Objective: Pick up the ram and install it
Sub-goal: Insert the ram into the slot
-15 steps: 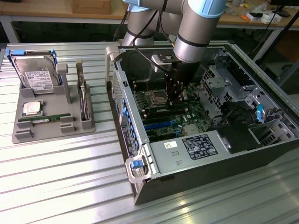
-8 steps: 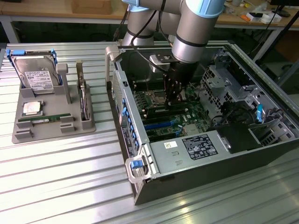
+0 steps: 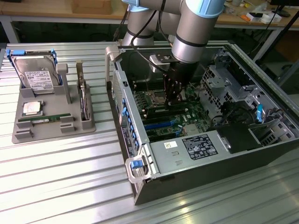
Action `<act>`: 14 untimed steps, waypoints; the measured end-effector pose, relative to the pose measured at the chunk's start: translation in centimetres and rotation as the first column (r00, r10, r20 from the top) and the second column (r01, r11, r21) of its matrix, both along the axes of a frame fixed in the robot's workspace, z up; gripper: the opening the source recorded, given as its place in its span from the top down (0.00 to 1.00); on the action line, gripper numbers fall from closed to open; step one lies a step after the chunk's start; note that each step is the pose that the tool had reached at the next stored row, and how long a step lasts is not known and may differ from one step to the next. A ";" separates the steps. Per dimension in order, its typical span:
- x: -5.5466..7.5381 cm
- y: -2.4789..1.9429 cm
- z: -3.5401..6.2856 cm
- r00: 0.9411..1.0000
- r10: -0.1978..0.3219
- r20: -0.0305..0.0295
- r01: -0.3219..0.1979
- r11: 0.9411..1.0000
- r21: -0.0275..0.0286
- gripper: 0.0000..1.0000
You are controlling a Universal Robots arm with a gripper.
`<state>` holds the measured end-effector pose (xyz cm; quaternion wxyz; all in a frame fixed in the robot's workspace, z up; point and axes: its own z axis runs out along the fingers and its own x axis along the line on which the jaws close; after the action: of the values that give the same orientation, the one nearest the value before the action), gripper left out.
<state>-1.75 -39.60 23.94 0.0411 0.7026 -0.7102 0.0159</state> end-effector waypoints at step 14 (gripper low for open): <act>0.4 0.00 0.00 1.000 0.000 0.000 0.000 1.000 0.000 0.87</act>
<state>-1.35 -39.60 23.94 0.0412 0.7027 -0.7102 0.0158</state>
